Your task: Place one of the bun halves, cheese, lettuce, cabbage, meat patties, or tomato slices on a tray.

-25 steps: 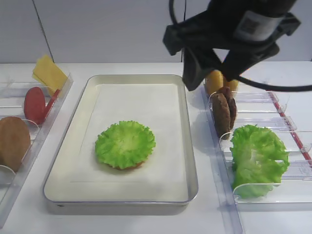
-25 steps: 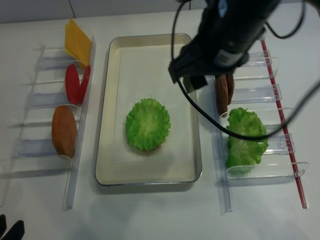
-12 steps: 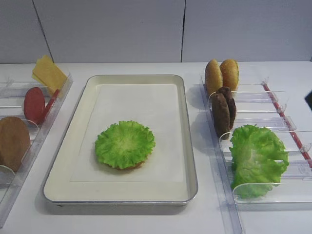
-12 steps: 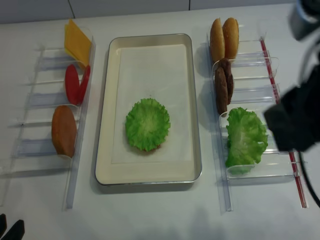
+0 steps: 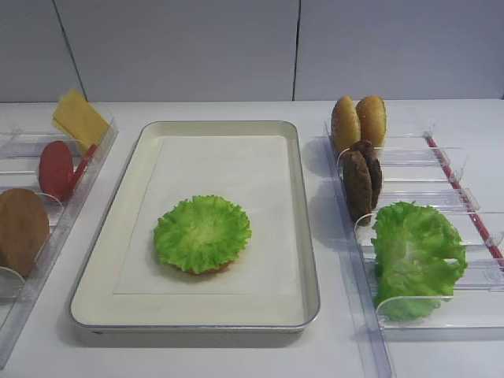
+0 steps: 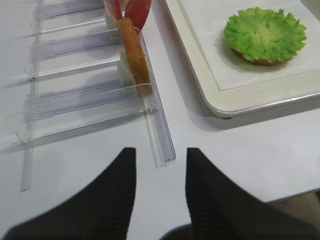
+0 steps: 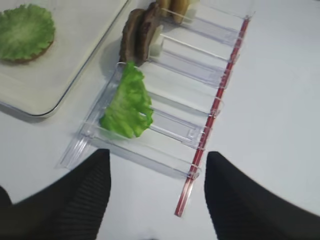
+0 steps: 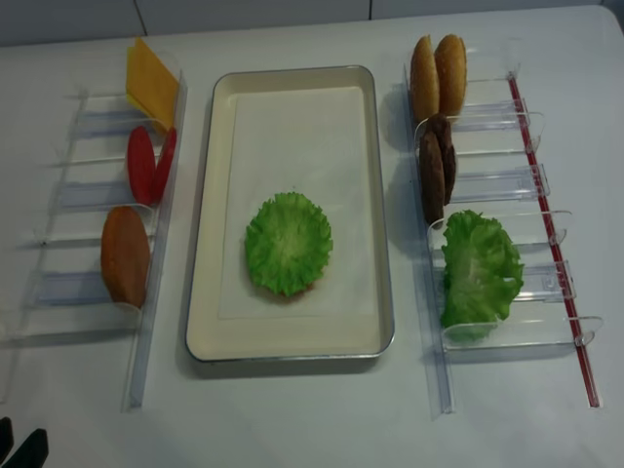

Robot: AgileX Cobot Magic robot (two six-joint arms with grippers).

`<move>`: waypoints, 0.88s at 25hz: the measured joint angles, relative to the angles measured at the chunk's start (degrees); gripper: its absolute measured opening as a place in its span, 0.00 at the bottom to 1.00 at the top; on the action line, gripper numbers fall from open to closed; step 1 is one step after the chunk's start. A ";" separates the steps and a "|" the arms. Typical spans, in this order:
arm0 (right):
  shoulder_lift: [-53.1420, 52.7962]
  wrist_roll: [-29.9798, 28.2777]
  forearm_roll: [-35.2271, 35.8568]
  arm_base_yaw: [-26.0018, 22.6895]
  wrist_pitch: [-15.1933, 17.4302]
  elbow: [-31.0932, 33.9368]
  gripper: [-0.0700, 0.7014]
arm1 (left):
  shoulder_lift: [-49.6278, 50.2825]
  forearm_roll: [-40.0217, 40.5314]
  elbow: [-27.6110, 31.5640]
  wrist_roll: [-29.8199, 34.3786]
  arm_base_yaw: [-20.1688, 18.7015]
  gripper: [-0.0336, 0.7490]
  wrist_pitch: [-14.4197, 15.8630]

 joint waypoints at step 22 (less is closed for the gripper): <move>-24.36 -0.12 6.14 -29.61 -12.81 19.72 0.58 | 0.00 0.00 0.00 0.00 0.00 0.34 0.00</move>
